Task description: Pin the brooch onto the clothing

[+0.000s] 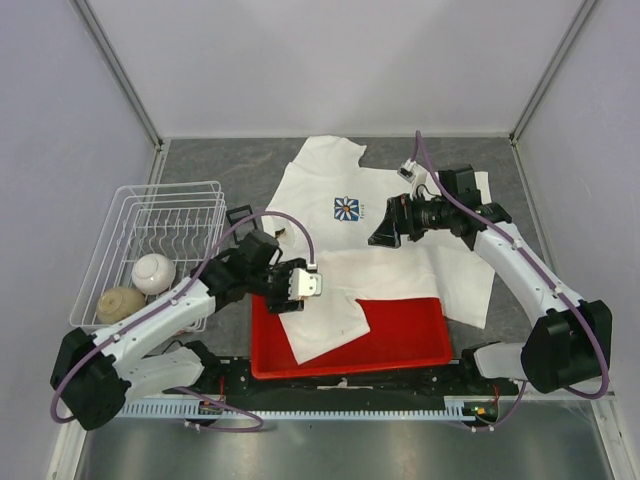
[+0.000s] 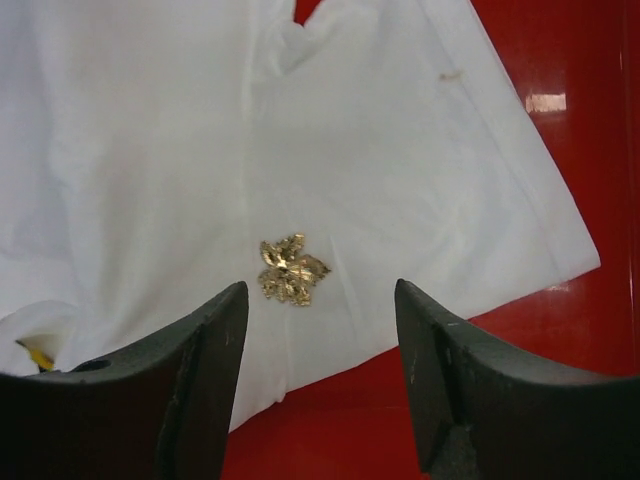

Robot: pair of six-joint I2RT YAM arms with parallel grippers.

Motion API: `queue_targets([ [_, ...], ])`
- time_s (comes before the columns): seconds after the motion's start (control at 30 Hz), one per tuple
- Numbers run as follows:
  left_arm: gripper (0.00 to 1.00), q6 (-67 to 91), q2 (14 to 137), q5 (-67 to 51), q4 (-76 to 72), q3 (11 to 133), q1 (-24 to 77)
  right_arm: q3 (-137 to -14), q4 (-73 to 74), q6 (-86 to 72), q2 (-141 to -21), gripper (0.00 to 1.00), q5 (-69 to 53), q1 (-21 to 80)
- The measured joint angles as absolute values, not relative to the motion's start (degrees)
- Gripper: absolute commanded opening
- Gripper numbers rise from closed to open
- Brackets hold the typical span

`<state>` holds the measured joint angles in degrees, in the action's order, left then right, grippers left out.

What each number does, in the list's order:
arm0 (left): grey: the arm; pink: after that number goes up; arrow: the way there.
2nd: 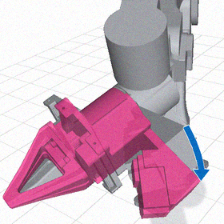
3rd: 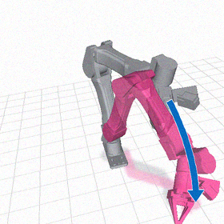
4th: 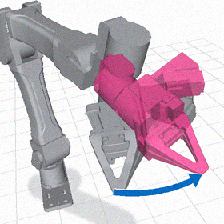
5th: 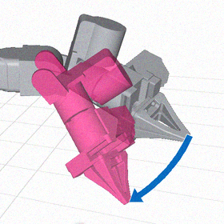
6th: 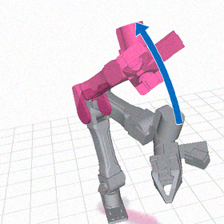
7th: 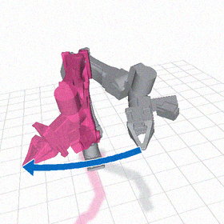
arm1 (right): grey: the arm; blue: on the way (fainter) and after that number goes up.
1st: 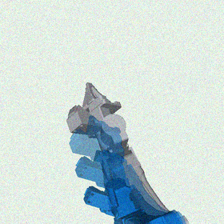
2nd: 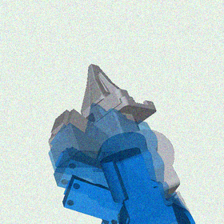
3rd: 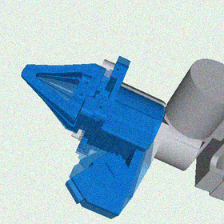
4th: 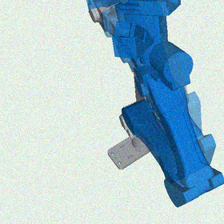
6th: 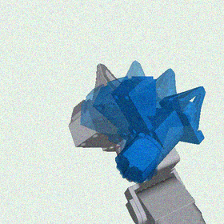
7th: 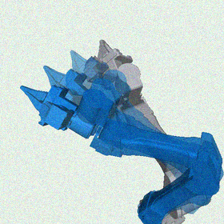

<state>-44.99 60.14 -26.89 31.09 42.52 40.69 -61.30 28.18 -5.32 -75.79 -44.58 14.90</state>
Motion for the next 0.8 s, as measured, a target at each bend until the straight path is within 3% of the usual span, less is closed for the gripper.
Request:
queue_targets([
  [0.07, 0.53, -46.63, 61.91, -27.18, 31.09, 40.86, 40.62, -61.08, 28.53, -5.02, -75.70, 0.98, -43.68, 14.90],
  [0.17, 0.46, -49.54, 65.21, -27.22, 30.35, 39.97, 40.58, -60.73, 29.08, -4.60, -75.24, 0.98, -42.65, 14.90],
  [0.67, 0.39, -56.86, 77.34, -27.18, 25.32, 39.99, 37.56, -60.71, 29.45, -4.23, -74.76, 0.98, -41.47, 14.90],
  [0.8, 0.29, -57.65, 80.01, -27.07, 24.43, 40.01, 37.28, -60.73, 29.47, -4.25, -74.76, 0.98, -41.47, 14.90],
])
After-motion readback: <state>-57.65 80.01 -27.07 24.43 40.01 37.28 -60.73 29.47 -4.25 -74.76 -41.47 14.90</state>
